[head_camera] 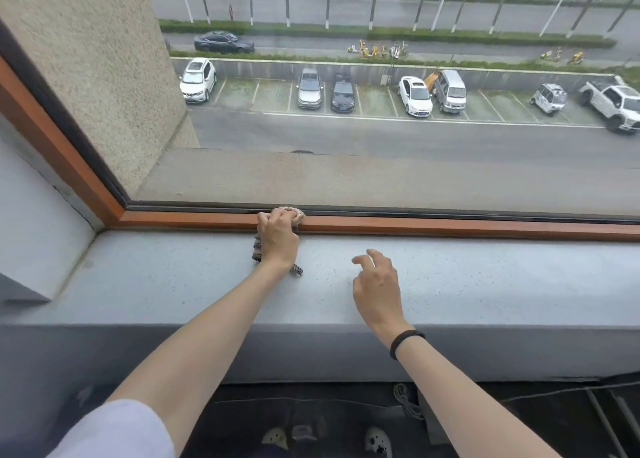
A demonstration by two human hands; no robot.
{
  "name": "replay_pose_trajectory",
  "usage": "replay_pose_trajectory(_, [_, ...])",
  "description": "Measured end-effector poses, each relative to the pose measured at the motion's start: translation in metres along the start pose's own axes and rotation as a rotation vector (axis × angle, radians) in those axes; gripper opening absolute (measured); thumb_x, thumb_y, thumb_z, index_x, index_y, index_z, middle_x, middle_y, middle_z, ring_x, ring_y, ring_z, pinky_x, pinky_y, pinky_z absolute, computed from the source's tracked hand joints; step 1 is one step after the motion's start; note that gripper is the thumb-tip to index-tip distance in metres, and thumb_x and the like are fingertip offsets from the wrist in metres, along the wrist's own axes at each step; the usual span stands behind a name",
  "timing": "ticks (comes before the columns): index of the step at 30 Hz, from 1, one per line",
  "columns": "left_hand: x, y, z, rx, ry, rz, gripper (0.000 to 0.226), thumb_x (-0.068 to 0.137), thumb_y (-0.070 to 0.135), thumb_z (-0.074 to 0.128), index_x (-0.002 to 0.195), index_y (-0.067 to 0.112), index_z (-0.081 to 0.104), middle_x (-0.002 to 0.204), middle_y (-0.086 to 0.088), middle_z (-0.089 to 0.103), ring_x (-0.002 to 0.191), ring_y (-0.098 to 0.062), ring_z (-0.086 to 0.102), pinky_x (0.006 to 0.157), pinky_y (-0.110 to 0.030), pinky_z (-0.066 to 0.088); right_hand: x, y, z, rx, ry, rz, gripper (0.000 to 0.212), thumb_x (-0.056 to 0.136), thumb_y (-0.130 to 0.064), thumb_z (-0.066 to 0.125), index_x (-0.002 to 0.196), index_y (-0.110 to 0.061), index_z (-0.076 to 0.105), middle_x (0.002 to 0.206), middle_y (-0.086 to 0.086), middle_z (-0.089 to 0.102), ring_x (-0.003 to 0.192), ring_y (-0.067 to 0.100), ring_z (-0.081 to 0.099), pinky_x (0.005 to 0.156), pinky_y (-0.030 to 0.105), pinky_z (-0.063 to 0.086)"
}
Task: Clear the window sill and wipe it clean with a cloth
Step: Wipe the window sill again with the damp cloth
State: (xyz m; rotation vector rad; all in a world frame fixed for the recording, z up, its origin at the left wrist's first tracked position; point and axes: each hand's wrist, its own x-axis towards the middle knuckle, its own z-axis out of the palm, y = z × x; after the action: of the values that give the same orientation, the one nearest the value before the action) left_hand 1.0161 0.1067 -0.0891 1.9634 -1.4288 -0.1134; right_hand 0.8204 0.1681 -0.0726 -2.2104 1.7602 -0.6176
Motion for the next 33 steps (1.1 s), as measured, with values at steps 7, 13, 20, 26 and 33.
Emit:
replay_pose_trajectory(7, [-0.005,0.06,0.013,-0.505,-0.434,0.061,0.031,0.083,-0.012,0.048,0.097,0.002,0.072,0.105,-0.009,0.071,0.104,-0.021,0.065,0.097,-0.036,0.049,0.015,0.024,-0.017,-0.002,0.026,0.008,0.035,0.084,0.004,0.048,0.115,-0.003,0.062,0.126,0.015,0.054,0.12,0.029,0.046,0.102,0.035,0.033])
replay_pose_trajectory(13, [-0.002,0.006,-0.02,-0.338,-0.002,-0.191,0.038,0.084,-0.012,0.045,0.106,0.006,0.071,0.108,-0.004,0.069,0.102,-0.021,0.063,0.096,-0.034,0.046,0.023,0.037,-0.018,0.036,0.014,0.024,0.036,0.085,0.004,0.046,0.116,-0.006,0.061,0.121,0.008,0.057,0.115,0.024,0.048,0.098,0.03,0.033])
replay_pose_trajectory(20, [0.001,0.065,0.034,-0.101,0.009,-0.176,0.042,0.081,-0.012,0.042,0.107,0.008,0.068,0.11,-0.012,0.067,0.103,-0.03,0.054,0.088,-0.031,0.029,0.018,0.071,-0.026,0.017,-0.037,0.03,0.035,0.086,0.001,0.045,0.118,-0.007,0.059,0.125,0.007,0.054,0.119,0.023,0.045,0.102,0.029,0.031])
replay_pose_trajectory(26, [-0.01,0.132,0.085,-0.088,-0.141,-0.053,0.052,0.074,-0.013,0.04,0.105,0.017,0.068,0.109,-0.002,0.065,0.1,-0.027,0.051,0.084,-0.025,0.03,0.017,0.101,-0.038,0.017,-0.017,0.081,0.034,0.084,0.002,0.047,0.114,-0.006,0.061,0.12,0.008,0.057,0.113,0.025,0.049,0.098,0.031,0.034])
replay_pose_trajectory(33, [-0.008,0.129,0.035,-0.724,-0.412,-0.146,0.028,0.09,-0.015,0.045,0.112,-0.01,0.06,0.108,-0.011,0.062,0.103,-0.021,0.06,0.096,-0.022,0.047,0.025,0.101,-0.037,0.04,-0.055,0.057,0.032,0.086,0.001,0.045,0.113,-0.006,0.06,0.117,0.007,0.058,0.109,0.024,0.049,0.096,0.029,0.033])
